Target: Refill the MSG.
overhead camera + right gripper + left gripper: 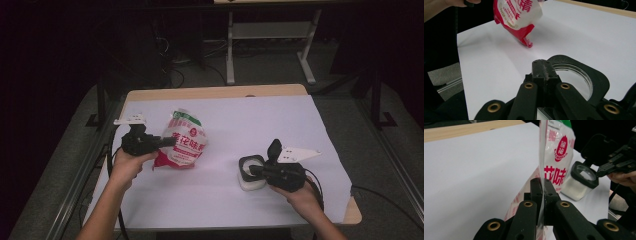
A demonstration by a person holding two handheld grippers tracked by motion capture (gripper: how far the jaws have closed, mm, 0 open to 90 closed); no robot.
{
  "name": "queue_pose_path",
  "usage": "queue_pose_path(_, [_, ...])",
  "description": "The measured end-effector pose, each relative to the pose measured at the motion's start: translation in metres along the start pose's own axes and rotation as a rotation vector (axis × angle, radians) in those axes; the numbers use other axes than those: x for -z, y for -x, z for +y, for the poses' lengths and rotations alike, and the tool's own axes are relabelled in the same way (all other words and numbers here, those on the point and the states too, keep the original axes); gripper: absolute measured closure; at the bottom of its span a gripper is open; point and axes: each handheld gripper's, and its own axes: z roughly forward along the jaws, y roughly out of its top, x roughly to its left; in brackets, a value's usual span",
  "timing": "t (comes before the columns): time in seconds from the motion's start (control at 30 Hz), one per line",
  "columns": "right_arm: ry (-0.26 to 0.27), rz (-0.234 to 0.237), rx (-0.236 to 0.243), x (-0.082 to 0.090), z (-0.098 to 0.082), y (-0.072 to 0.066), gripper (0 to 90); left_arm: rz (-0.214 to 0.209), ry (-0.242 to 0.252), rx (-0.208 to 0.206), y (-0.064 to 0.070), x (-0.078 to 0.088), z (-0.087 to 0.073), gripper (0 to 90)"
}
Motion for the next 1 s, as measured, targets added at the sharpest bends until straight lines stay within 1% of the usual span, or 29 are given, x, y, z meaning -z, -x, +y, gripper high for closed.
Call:
queue_pose_path(0.1, [-0.002, 0.001, -0.004, 0.001, 0.001, 0.000, 90.0, 0.016, -0.008, 0.014, -0.005, 0.006, -0.006, 89.5])
queue_pose_path(0.2, [0.003, 0.007, -0.006, 0.001, 0.001, -0.001, 90.0, 0.038, -0.029, 0.001, -0.009, 0.011, -0.012, 89.5])
queue_pose_path(0.3, [0.002, 0.011, -0.003, 0.000, 0.001, -0.001, 90.0, 0.048, -0.041, 0.008, -0.013, 0.016, -0.022, 89.4])
queue_pose_path(0.43, [-0.002, 0.013, -0.003, -0.001, 0.002, -0.003, 90.0, 0.067, -0.061, 0.003, -0.017, 0.020, -0.036, 89.2])
queue_pose_path(0.47, [-0.001, 0.014, 0.001, -0.002, 0.002, -0.003, 90.0, 0.062, -0.047, 0.012, -0.019, 0.021, -0.040, 89.1])
queue_pose_path(0.53, [-0.005, 0.015, 0.001, -0.002, 0.002, -0.003, 90.0, 0.055, -0.031, 0.016, -0.020, 0.024, -0.046, 89.2])
queue_pose_path(0.57, [-0.006, 0.014, 0.000, -0.002, 0.002, -0.004, 90.0, 0.058, -0.031, 0.020, -0.020, 0.025, -0.047, 89.1])
queue_pose_path(0.6, [-0.006, 0.014, 0.000, -0.002, 0.002, -0.004, 90.0, 0.067, -0.038, 0.005, -0.021, 0.026, -0.048, 88.9])
queue_pose_path(0.63, [-0.007, 0.015, -0.002, -0.002, 0.002, -0.004, 90.0, 0.065, -0.032, 0.015, -0.020, 0.026, -0.049, 88.6])
queue_pose_path(0.7, [-0.009, 0.018, -0.003, -0.002, 0.002, -0.005, 90.0, 0.058, -0.033, 0.009, -0.020, 0.027, -0.051, 88.1])
queue_pose_path(0.77, [-0.011, 0.014, -0.001, -0.001, 0.001, -0.006, 90.0, 0.052, -0.022, 0.021, -0.020, 0.028, -0.053, 87.6])
queue_pose_path(0.8, [-0.011, 0.017, 0.001, -0.001, 0.000, -0.007, 90.0, 0.052, -0.026, 0.016, -0.021, 0.029, -0.054, 87.1])
queue_pose_path(0.83, [-0.013, 0.015, 0.000, 0.000, 0.000, -0.007, 90.0, 0.052, -0.024, 0.020, -0.020, 0.029, -0.055, 86.6])
queue_pose_path(1.0, [-0.019, 0.011, -0.004, 0.007, -0.006, -0.008, 90.0, 0.039, -0.025, 0.000, -0.019, 0.030, -0.056, 81.5])
